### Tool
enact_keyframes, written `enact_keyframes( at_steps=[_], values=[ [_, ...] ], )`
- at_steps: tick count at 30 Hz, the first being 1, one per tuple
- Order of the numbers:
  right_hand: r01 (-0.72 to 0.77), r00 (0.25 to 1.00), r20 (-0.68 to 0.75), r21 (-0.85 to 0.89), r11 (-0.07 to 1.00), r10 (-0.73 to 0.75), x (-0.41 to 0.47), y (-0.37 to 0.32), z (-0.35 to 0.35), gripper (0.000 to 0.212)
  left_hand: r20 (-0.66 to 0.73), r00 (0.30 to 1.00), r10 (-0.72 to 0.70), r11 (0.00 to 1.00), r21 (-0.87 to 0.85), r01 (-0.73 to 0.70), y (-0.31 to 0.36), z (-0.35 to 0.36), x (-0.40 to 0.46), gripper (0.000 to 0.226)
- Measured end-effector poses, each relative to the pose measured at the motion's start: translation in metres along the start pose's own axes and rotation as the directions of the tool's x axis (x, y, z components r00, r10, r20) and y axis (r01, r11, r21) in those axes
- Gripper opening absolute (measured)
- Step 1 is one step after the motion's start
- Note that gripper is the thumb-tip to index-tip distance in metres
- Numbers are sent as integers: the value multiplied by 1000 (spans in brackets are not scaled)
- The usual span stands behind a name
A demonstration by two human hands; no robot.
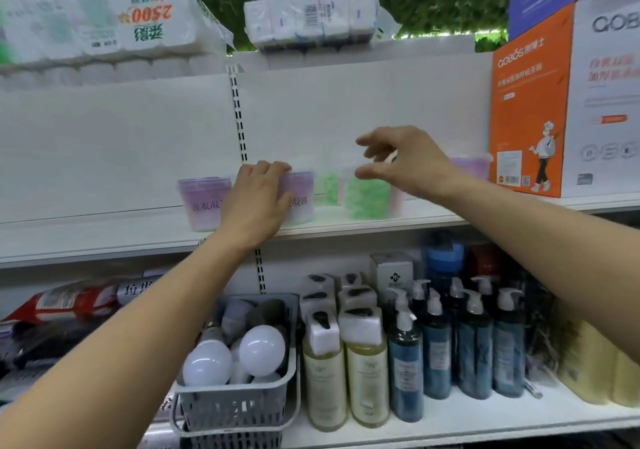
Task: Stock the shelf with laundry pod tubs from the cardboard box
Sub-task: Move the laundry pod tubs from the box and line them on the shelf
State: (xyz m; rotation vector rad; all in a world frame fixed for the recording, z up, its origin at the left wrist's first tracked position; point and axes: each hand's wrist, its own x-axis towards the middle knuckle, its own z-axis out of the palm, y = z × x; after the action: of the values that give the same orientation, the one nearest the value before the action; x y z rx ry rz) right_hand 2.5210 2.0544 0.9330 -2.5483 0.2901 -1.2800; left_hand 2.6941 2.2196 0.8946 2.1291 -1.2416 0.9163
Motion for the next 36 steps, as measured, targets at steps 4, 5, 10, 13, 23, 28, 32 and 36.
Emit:
enact_keyframes(
  at_steps=[4, 5, 10, 13, 23, 28, 32, 36],
  values=[
    [14, 985, 173, -59, 998, -3, 4, 14, -19, 65, -21, 1000, 18, 999, 46, -17, -2, -1, 0, 44],
    [-10, 966, 256, -141, 990, 46, 3, 21, -21, 68, -22, 1000, 15, 999, 49, -14, -2, -1, 0, 44],
    [-6, 998, 59, -290, 957, 24, 5, 34, -4, 38, -53, 999, 9, 998, 60, -6, -4, 1, 0, 44],
    [46, 999, 20, -282, 958, -42, 11, 24, 4, 37, -63, 998, 2, 998, 67, 3, -4, 3, -1, 44],
    [-65, 986, 152, -37, 997, 70, 3, 22, 11, 33, -70, 997, 16, 1000, 25, -14, -11, 6, 4, 44],
    [-83, 969, 220, -157, 984, 117, 3, 14, 11, 42, -23, 999, 27, 1000, 17, -26, -14, 8, 8, 46],
    [-30, 999, 35, -264, 964, 40, -14, 9, 5, 54, -90, 995, 37, 992, -119, -48, -5, 2, -4, 60],
    [52, 984, -158, -200, 978, -85, -60, 11, -9, 36, -220, 974, 57, 937, -325, -128, 35, -2, -54, 48]
  ],
)
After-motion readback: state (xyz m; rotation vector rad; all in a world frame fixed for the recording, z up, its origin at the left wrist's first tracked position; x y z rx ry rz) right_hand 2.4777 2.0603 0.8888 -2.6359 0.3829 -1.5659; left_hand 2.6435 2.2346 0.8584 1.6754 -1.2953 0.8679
